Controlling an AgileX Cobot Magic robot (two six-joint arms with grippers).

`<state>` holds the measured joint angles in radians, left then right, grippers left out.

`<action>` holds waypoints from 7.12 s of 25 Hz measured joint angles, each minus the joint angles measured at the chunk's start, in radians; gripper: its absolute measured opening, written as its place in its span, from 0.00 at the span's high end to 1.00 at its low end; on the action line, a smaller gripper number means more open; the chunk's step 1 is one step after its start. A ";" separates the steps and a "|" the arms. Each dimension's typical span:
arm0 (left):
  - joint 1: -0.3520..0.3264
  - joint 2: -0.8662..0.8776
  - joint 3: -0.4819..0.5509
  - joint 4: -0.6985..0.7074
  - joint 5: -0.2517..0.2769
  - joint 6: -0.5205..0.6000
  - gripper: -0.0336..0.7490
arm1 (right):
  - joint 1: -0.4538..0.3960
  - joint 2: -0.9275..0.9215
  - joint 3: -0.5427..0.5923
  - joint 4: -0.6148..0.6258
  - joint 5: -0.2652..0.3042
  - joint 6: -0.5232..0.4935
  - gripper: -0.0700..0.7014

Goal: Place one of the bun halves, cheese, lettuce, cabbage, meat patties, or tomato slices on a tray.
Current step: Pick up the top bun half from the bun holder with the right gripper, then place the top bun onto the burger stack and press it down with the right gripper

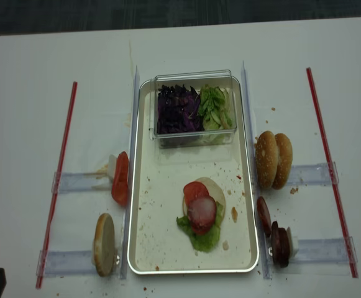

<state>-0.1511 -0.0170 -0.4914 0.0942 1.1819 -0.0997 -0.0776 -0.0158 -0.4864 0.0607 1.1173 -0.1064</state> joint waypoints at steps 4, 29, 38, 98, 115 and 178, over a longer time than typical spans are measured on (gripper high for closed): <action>0.000 0.000 0.000 0.000 0.000 0.000 0.40 | 0.000 0.078 0.000 -0.001 0.002 -0.002 0.35; 0.000 0.000 0.000 0.000 0.000 0.000 0.40 | 0.000 0.944 -0.033 0.007 -0.007 0.017 0.35; 0.000 0.000 0.000 0.000 0.000 0.000 0.40 | 0.000 1.237 -0.299 0.009 -0.021 0.020 0.35; 0.000 0.000 0.000 0.000 0.000 0.000 0.40 | 0.462 1.674 -0.641 0.054 -0.108 0.435 0.35; 0.000 0.000 0.000 0.000 0.000 0.000 0.40 | 0.462 1.737 -0.641 0.096 -0.144 0.392 0.35; 0.000 0.000 0.000 0.000 0.000 0.000 0.40 | 0.462 1.627 -0.641 0.813 -0.051 -0.201 0.63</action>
<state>-0.1511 -0.0170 -0.4914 0.0942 1.1819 -0.0997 0.3846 1.6109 -1.1277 0.8734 1.0664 -0.3075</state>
